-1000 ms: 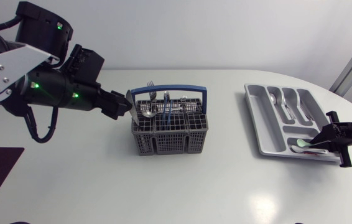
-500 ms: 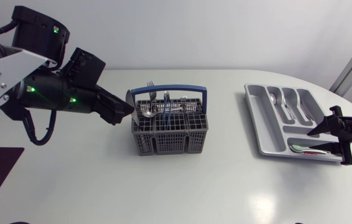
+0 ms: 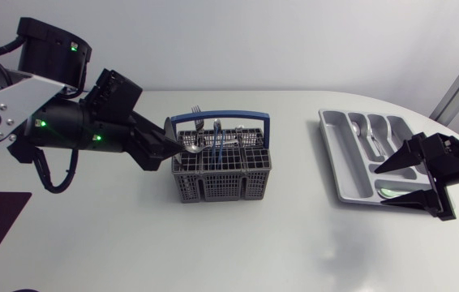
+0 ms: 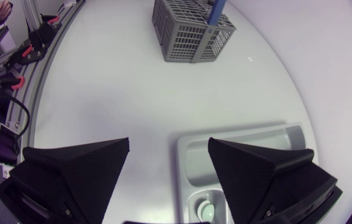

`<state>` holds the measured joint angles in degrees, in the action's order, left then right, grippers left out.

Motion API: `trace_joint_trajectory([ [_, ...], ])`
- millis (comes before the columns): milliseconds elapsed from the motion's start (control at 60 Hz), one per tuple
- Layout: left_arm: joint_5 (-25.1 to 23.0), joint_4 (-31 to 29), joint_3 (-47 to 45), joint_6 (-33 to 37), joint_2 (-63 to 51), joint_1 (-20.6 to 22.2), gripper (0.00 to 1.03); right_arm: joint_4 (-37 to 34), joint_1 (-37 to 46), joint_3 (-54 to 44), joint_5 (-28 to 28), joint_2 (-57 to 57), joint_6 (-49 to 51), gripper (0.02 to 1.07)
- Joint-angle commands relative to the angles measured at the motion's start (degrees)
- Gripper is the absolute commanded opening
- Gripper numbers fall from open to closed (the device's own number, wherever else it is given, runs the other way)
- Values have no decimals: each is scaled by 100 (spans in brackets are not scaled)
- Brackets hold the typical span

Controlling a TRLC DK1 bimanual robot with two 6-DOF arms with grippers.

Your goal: Unload the cutlery basket into the drawer organizer.

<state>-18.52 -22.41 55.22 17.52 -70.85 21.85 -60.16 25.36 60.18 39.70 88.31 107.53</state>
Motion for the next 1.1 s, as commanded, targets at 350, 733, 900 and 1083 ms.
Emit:
trace_joint_trajectory([
  [350, -1022, 325, -258, 1430, -87, -787, 77, 628, -1649, -1325, 213, -1167, -1480, 98],
  [733, -1575, 738, -627, 2098, -131, -928, 77, 1419, -2642, -1729, 222, -1369, -2552, 98],
  [900, -1751, 985, -758, 2151, -131, -1121, 77, 1542, -2721, -1835, 222, -1378, -2658, 98],
  [1083, -1945, 985, -890, 2230, -43, -1323, 77, 1701, -2774, -1931, 222, -1369, -2746, 98],
])
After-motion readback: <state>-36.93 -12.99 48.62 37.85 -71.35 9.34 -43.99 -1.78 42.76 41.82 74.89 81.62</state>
